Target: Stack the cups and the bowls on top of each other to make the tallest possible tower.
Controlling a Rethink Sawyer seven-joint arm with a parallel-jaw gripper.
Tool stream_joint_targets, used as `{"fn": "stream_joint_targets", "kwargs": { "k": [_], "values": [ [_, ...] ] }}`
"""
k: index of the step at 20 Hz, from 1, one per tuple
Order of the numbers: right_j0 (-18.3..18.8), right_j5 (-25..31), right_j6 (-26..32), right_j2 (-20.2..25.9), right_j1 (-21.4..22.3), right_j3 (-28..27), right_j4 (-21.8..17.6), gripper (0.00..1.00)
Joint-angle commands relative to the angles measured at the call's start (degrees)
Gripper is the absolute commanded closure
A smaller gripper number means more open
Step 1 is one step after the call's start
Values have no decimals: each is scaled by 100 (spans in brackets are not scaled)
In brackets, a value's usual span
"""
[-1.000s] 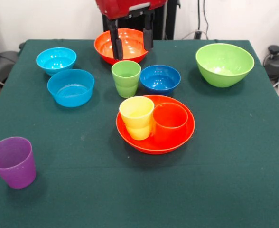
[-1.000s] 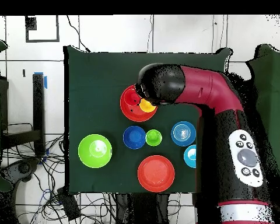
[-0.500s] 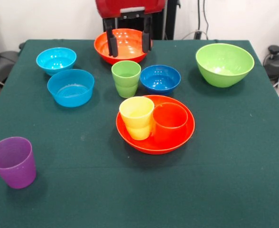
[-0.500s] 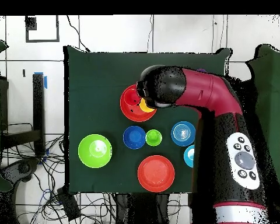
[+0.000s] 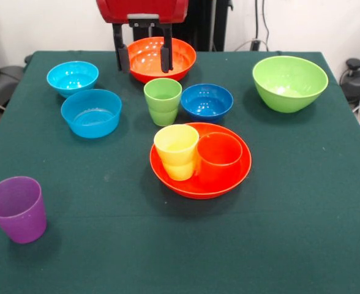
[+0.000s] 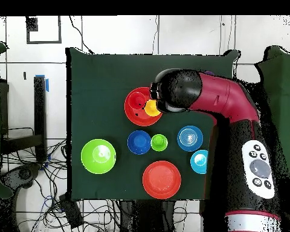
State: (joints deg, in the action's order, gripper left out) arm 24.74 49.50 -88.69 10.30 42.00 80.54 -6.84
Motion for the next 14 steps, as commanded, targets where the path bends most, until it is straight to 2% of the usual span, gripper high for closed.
{"fn": "stream_joint_targets", "kwargs": {
  "k": [1, 7, 14],
  "values": [
    [-79, -279, -690, -6, -246, 102, -102, 0],
    [-218, -255, -935, -115, -208, 129, -67, 0],
    [-284, -198, -821, -135, -212, 79, -55, 0]
  ]
}}
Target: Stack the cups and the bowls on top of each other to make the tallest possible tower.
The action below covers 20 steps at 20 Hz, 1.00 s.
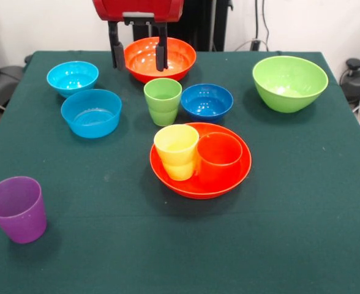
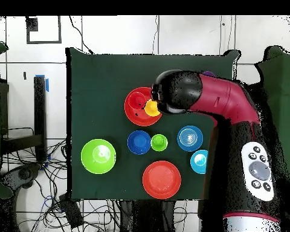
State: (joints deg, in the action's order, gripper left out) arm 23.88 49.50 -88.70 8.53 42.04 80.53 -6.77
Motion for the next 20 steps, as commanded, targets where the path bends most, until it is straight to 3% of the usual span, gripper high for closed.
{"fn": "stream_joint_targets", "kwargs": {
  "k": [1, 7, 14, 20],
  "values": [
    [-192, -175, -764, 58, -228, 64, -57, 0],
    [-190, 43, -440, 150, -258, -15, -105, 0],
    [-249, -37, -453, 155, -264, -24, -142, 0],
    [-212, 655, 560, 457, -423, -474, -424, 0]
  ]
}}
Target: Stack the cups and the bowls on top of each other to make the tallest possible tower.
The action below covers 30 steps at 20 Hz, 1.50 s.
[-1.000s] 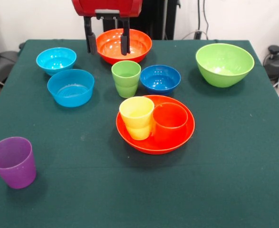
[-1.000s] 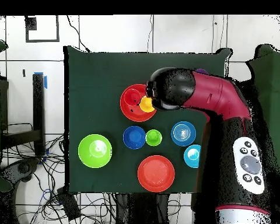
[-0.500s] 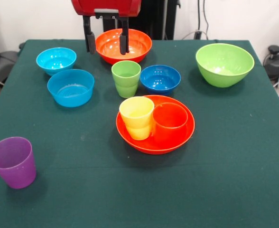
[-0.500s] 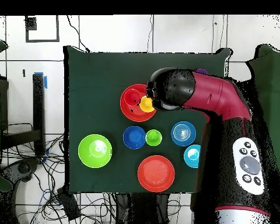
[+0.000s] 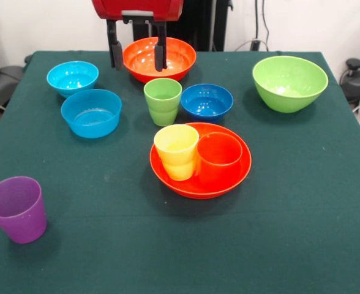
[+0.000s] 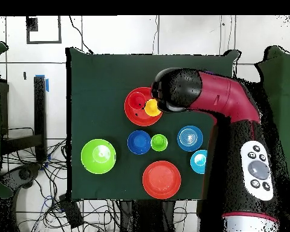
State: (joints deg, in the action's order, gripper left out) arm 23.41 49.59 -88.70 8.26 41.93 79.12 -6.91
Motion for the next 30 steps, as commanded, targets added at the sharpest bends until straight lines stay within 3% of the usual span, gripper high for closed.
{"fn": "stream_joint_targets", "kwargs": {
  "k": [1, 11, 18, 30],
  "values": [
    [-135, 667, 730, 561, -418, -334, -424, 0],
    [172, 686, 1615, 1158, -479, -175, -475, 0],
    [147, 401, 1389, 1244, -287, 158, -640, 0],
    [285, 425, 1282, 1393, -267, 259, -869, 0]
  ]
}}
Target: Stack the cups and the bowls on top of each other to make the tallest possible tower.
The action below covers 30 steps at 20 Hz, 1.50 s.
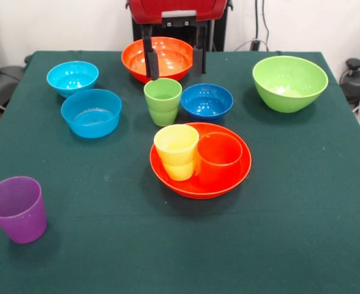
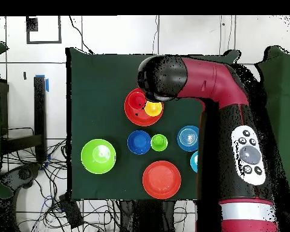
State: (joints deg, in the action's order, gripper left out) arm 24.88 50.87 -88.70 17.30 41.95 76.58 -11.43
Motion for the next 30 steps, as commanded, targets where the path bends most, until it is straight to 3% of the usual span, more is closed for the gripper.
{"fn": "stream_joint_targets", "kwargs": {
  "k": [1, 30],
  "values": [
    [149, 342, 1270, 501, -284, 497, -419, 0],
    [316, 470, 1106, 637, -273, 534, -584, 0]
  ]
}}
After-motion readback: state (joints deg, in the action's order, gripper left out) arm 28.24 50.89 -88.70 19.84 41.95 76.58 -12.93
